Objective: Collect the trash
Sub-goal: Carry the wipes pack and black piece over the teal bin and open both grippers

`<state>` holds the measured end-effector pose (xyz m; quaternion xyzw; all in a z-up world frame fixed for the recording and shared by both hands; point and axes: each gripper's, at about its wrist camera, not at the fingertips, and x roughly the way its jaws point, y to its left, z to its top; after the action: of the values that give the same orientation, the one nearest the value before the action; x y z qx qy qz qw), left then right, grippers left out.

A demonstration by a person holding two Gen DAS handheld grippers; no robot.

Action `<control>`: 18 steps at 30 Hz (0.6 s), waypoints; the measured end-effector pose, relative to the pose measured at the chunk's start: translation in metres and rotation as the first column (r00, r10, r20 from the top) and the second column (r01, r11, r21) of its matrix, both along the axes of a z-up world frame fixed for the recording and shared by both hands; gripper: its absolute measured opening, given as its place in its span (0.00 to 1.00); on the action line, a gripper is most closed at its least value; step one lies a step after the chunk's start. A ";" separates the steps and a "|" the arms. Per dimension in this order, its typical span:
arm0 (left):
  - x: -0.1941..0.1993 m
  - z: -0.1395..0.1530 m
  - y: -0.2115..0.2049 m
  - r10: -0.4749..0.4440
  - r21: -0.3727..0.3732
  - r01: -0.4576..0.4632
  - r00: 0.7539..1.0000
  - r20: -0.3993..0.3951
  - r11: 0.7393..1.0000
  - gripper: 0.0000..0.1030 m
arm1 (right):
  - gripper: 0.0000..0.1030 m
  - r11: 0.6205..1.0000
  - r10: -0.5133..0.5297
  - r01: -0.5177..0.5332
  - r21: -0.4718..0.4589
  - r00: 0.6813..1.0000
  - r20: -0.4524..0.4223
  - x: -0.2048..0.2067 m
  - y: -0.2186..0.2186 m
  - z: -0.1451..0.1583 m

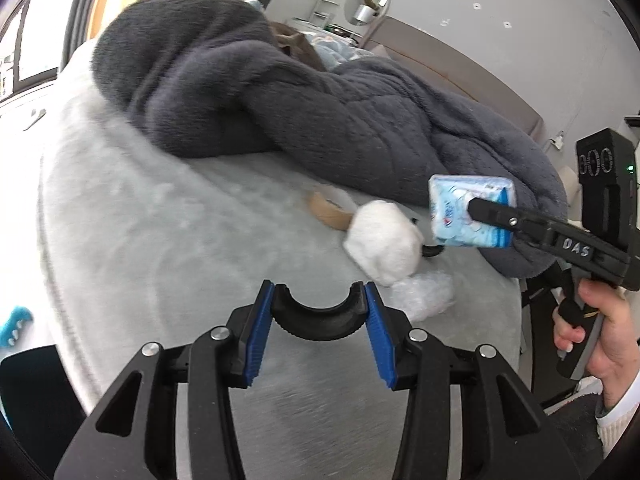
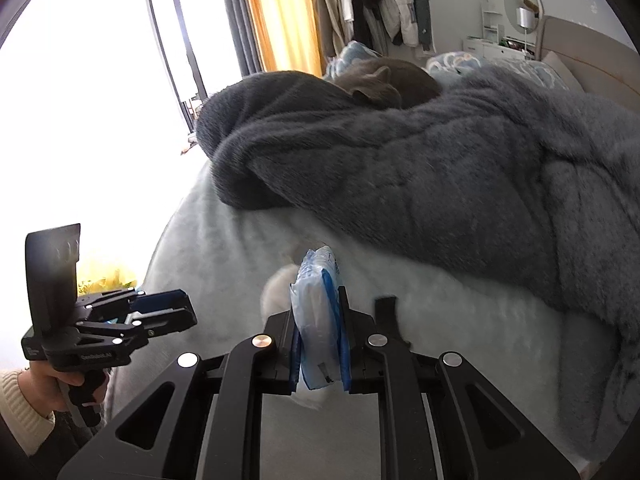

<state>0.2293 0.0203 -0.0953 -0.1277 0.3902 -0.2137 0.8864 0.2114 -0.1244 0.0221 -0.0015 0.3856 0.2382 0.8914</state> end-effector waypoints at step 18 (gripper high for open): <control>-0.029 0.013 0.106 0.187 0.032 -0.188 0.982 0.014 0.982 0.46 | 0.15 0.994 0.091 -0.094 0.053 0.994 0.061 -0.004 0.097 0.032</control>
<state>0.2004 0.1263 -0.0822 -0.1481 0.3752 -0.1236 0.9067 0.2075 -0.0274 0.0544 -0.0015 0.3521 0.2899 0.8899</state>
